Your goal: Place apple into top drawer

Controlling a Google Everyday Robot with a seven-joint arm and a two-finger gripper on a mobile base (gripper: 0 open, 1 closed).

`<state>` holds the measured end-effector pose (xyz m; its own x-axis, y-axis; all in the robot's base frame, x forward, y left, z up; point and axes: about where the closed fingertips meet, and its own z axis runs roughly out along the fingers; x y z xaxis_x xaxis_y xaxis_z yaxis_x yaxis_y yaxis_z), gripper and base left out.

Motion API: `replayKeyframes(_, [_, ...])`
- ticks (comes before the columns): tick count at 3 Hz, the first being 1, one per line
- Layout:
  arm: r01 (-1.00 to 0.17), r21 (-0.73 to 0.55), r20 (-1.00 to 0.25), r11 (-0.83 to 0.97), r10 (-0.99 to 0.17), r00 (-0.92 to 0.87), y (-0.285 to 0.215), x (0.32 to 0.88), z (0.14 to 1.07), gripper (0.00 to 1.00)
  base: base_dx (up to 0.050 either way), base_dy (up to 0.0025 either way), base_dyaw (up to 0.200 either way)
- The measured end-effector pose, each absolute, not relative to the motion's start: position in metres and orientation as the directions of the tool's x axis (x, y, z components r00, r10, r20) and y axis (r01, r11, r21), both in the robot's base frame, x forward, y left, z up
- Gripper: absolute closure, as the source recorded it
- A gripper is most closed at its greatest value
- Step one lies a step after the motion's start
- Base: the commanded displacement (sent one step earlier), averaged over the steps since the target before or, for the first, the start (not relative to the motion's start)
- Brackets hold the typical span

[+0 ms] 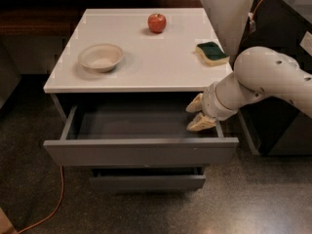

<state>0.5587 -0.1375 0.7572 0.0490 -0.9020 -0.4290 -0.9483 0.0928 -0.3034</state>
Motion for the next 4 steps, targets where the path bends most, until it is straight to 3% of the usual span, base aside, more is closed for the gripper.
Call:
replayKeyframes(2, [-0.967,-0.238,-0.414,0.091,-0.910,0.017,-0.137,0.579,0.729,0.96,0.000,0.00000,0.000])
replayKeyframes(4, [-0.980,-0.188,-0.388,0.059,-0.921,0.019,-0.130,0.580,0.682,1.00,0.000,0.00000,0.000])
